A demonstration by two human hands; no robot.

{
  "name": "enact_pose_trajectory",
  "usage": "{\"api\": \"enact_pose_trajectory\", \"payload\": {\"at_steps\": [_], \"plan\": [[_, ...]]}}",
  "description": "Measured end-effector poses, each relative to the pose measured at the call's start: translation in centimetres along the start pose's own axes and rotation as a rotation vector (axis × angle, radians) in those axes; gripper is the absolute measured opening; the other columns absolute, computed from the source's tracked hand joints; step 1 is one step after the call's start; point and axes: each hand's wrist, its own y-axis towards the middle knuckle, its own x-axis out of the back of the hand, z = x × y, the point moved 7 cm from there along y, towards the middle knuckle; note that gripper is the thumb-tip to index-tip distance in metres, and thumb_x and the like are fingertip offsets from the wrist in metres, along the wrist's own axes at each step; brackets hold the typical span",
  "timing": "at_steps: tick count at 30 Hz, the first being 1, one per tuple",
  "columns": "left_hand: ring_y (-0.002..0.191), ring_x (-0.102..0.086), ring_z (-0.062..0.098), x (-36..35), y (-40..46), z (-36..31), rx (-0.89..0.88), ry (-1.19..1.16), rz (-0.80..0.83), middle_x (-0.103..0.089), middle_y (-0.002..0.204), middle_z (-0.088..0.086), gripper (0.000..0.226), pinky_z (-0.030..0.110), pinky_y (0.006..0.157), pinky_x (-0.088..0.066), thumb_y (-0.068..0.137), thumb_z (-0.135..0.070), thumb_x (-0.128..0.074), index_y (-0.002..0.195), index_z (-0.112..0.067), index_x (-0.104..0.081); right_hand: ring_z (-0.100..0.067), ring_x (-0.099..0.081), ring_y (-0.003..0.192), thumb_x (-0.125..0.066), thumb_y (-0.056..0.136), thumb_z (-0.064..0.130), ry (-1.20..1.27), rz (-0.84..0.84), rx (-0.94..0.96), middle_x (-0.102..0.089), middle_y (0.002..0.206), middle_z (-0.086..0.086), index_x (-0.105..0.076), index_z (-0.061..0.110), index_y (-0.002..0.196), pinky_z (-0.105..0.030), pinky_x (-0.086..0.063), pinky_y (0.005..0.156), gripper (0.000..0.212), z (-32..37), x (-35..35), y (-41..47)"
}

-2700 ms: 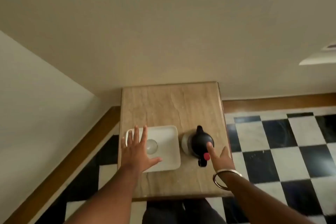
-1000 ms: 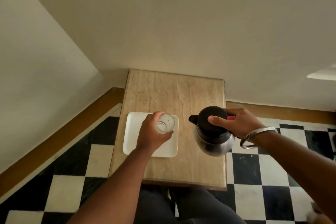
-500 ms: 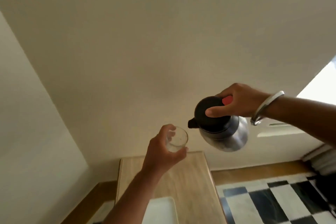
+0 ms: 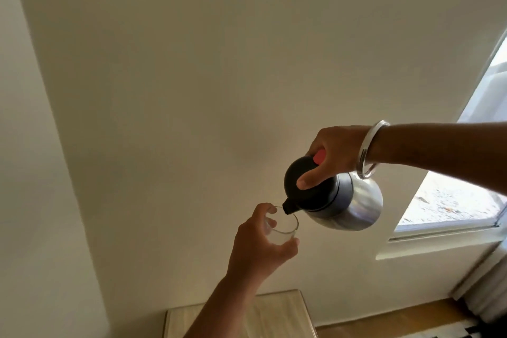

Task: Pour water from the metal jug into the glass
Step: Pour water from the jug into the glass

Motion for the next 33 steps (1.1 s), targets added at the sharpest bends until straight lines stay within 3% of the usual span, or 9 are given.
{"api": "enact_pose_trajectory", "payload": {"at_steps": [2, 4, 7, 11, 16, 20, 22, 25, 33], "plan": [[0.098, -0.061, 0.004, -0.1, -0.1, -1.1, -0.007, 0.01, -0.005, -0.062, 0.1, -0.016, 0.063, 0.018, 0.072, -0.049, 0.054, -0.06, -0.076, 0.108, -0.052, -0.045, -0.025, -0.071, 0.075, -0.057, 0.043, 0.096, -0.041, -0.004, 0.011, -0.076, 0.082, -0.004, -0.074, 0.013, 0.105, -0.033, -0.055, 0.075, 0.106, 0.2, 0.4, -0.4], [0.099, -0.061, 0.005, 0.0, -0.1, -2.1, -0.009, 0.019, -0.02, -0.063, 0.1, -0.016, 0.064, 0.019, 0.074, -0.05, 0.054, -0.062, -0.077, 0.109, -0.052, -0.045, -0.019, -0.072, 0.084, -0.058, 0.041, 0.096, -0.069, -0.011, 0.019, -0.077, 0.088, 0.005, -0.074, 0.02, 0.108, -0.034, -0.057, 0.082, 0.102, 0.6, 0.8, -0.7], [0.1, -0.061, 0.006, 0.3, -0.2, -3.7, -0.015, 0.054, -0.05, -0.063, 0.101, -0.016, 0.067, 0.025, 0.079, -0.053, 0.053, -0.065, -0.076, 0.111, -0.05, -0.045, 0.001, -0.06, 0.071, -0.06, 0.042, 0.093, -0.066, -0.016, 0.054, -0.064, 0.068, 0.026, -0.073, 0.031, 0.104, -0.027, -0.048, 0.067, 0.089, 1.1, 1.7, -1.5], [0.099, -0.061, 0.008, 0.7, -0.3, -5.7, -0.04, 0.091, -0.093, -0.063, 0.101, -0.015, 0.069, 0.023, 0.077, -0.052, 0.052, -0.065, -0.076, 0.112, -0.047, -0.047, 0.0, -0.051, 0.058, -0.06, 0.047, 0.091, -0.154, -0.028, 0.129, -0.051, 0.041, 0.036, -0.055, 0.037, 0.067, -0.026, -0.041, 0.062, 0.058, 1.6, 3.0, -2.0], [0.1, -0.062, 0.009, 1.4, -0.3, -7.7, -0.078, 0.128, -0.145, -0.064, 0.106, -0.012, 0.07, 0.022, 0.078, -0.053, 0.053, -0.063, -0.079, 0.113, -0.043, -0.049, -0.004, -0.062, 0.063, -0.054, 0.04, 0.095, -0.202, -0.071, 0.181, -0.059, 0.048, 0.034, -0.067, 0.033, 0.077, -0.029, -0.048, 0.063, 0.074, 1.7, 4.9, -2.6], [0.098, -0.063, 0.009, 1.7, 0.2, -9.1, -0.098, 0.142, -0.193, -0.066, 0.107, -0.007, 0.072, 0.015, 0.074, -0.051, 0.053, -0.061, -0.083, 0.114, -0.038, -0.052, 0.0, -0.057, 0.062, -0.053, 0.04, 0.095, -0.251, -0.075, 0.2, -0.045, 0.045, 0.05, -0.056, 0.037, 0.069, -0.029, -0.044, 0.062, 0.064, 1.9, 6.2, -3.4], [0.095, -0.062, 0.008, 1.7, 0.4, -9.8, -0.099, 0.153, -0.217, -0.066, 0.105, -0.007, 0.072, 0.008, 0.067, -0.046, 0.053, -0.063, -0.082, 0.113, -0.038, -0.052, 0.001, -0.056, 0.061, -0.054, 0.041, 0.094, -0.28, -0.093, 0.206, -0.047, 0.044, 0.047, -0.054, 0.037, 0.066, -0.028, -0.042, 0.06, 0.062, 1.9, 6.9, -3.7], [0.092, -0.061, 0.006, 1.7, 0.8, -10.7, -0.103, 0.172, -0.241, -0.065, 0.103, -0.009, 0.071, 0.006, 0.063, -0.044, 0.052, -0.066, -0.08, 0.111, -0.039, -0.052, 0.001, -0.056, 0.062, -0.059, 0.045, 0.092, -0.288, -0.14, 0.198, -0.059, 0.048, 0.026, -0.056, 0.036, 0.071, -0.028, -0.042, 0.06, 0.062, 1.9, 8.2, -3.9], [0.097, -0.062, 0.007, 1.1, 1.4, -12.2, -0.117, 0.198, -0.301, -0.066, 0.103, -0.008, 0.076, 0.025, 0.078, -0.055, 0.053, -0.068, -0.08, 0.116, -0.035, -0.054, 0.002, -0.048, 0.05, -0.052, 0.016, 0.087, -0.308, -0.23, 0.147, -0.052, 0.052, 0.023, -0.063, 0.04, 0.07, -0.023, -0.032, 0.047, 0.072, 1.5, 10.6, -3.4]]}}
